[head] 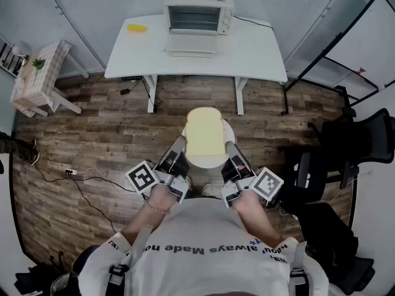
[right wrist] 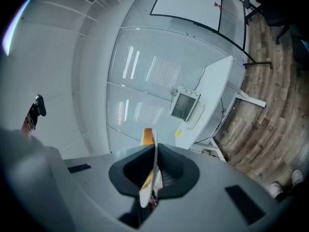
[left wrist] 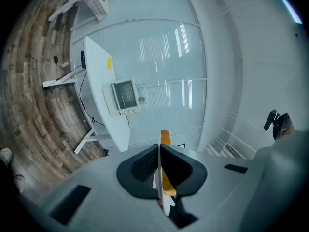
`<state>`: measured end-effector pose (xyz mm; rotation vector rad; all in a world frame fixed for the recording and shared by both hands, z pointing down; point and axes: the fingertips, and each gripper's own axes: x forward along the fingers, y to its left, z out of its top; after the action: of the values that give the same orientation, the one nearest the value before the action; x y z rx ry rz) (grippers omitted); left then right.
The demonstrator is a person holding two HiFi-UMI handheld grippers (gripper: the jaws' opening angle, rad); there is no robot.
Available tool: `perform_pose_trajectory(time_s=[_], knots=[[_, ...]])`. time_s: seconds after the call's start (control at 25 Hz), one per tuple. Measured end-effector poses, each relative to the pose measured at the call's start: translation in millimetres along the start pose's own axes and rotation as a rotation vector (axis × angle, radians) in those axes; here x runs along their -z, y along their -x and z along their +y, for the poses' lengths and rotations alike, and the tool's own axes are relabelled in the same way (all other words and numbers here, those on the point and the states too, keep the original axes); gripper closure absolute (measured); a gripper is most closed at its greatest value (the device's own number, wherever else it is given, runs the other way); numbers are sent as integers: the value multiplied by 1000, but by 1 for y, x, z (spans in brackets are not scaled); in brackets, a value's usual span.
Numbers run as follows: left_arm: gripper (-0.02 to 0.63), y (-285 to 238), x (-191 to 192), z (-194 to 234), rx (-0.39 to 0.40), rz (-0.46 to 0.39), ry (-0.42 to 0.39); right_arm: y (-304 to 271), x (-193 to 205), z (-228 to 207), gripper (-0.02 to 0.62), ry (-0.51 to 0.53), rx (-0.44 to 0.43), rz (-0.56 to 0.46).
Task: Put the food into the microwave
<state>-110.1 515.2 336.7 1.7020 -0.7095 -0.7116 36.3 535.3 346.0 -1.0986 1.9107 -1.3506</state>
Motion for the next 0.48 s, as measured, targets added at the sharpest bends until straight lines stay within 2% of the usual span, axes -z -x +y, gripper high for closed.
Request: perform_pose_trajectory(time_s=[0.48], knots=[[588,-5,-16,-3,15,2,-5,-14,-1,6,573,-7,-7,-13]])
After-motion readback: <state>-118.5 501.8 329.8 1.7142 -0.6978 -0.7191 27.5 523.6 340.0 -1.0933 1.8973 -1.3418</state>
